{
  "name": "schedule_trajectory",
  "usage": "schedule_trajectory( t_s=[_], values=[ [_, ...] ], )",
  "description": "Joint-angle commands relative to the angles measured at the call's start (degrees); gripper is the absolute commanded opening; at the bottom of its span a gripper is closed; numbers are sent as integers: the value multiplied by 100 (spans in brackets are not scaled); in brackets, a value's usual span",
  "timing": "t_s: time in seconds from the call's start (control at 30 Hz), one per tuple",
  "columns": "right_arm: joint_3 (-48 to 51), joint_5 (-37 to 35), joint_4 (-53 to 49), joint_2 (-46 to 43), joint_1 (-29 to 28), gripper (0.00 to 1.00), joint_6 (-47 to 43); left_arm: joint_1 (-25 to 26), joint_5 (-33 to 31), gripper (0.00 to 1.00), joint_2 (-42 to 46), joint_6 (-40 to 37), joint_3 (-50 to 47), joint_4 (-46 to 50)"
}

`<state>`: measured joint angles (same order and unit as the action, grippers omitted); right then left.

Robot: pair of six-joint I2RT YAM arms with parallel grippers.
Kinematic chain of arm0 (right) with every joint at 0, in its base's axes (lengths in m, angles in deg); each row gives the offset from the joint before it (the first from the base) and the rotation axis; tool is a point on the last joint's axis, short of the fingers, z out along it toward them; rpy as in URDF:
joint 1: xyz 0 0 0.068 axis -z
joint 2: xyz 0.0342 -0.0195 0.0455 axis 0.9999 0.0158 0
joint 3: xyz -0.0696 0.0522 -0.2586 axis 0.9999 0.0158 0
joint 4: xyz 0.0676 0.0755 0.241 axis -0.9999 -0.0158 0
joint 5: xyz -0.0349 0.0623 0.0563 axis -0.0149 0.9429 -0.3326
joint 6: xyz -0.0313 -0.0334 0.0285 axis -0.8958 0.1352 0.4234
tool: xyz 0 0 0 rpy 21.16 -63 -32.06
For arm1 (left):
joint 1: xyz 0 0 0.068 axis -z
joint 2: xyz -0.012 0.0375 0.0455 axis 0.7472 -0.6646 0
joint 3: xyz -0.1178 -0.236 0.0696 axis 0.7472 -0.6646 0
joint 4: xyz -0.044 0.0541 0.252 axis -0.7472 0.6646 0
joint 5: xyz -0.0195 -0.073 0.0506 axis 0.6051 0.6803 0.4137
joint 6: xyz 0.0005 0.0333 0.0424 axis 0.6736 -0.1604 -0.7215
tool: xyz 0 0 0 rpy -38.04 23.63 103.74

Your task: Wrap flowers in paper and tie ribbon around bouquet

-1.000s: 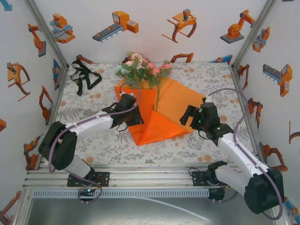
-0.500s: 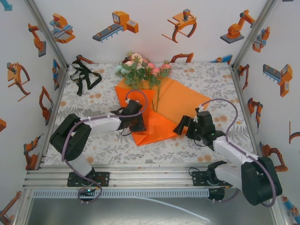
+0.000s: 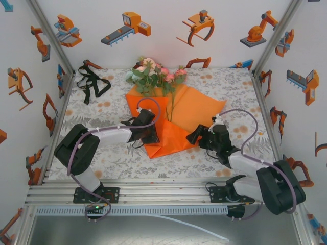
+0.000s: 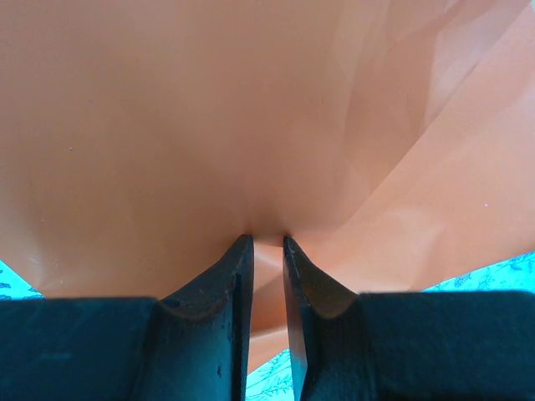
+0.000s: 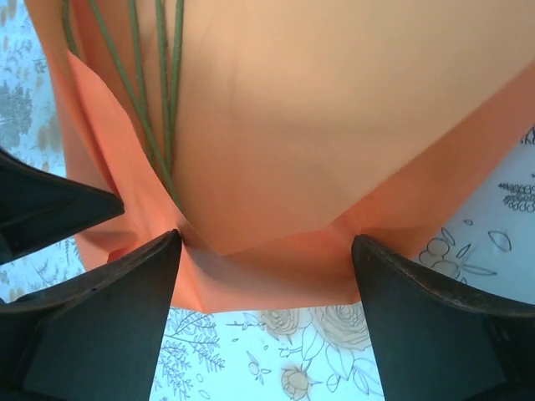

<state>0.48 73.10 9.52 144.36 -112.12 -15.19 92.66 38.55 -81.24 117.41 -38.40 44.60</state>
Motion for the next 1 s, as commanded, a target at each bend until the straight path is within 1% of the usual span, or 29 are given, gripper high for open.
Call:
schedule_trajectory(
  t_s=[0.0, 0.03, 0.1, 0.17, 0.23, 0.3, 0.43, 0.57, 0.63, 0.77, 0.9, 0.93, 0.97],
  values=[
    [19, -258, -536, -708, -72, 83, 181, 42, -163, 25, -155, -9, -14, 152],
    [-54, -402, -1077, -988, -80, 89, 163, 42, -160, 25, -171, -2, -5, 143],
    [-263, -965, -2310, -1532, -95, 95, 236, 42, -150, 25, -208, 1, 25, 125],
    [-393, -1384, -3108, -1911, -99, 96, 327, 42, -135, 25, -240, 0, 63, 127],
    [-426, -1766, -3533, -2084, -89, 98, 542, 46, -124, 25, -255, -4, 85, 120],
    [-361, -1704, -3362, -2052, -81, 99, 525, 46, -116, 25, -250, -1, 98, 113],
    [-286, -1166, -2707, -1554, -17, 99, 450, 51, -137, 25, -203, -8, 111, 160],
    [-114, -410, -1567, -1048, 353, 99, 504, 52, -194, 25, -155, -34, 98, 208],
    [-53, -270, -1229, -815, 482, 99, 694, 53, -205, 25, -140, -43, 108, 217],
    [93, -189, -714, -558, 531, 94, 976, 47, -225, 25, -144, -36, 126, 225],
    [188, -185, -686, -543, 558, 81, 1002, 51, -233, 25, -147, -28, 135, 241],
    [198, -211, -753, -573, 555, 75, 982, 54, -239, 25, -138, -27, 133, 252],
    [198, -237, -841, -607, 554, 66, 971, 51, -254, 25, -136, -26, 133, 262]
  ],
)
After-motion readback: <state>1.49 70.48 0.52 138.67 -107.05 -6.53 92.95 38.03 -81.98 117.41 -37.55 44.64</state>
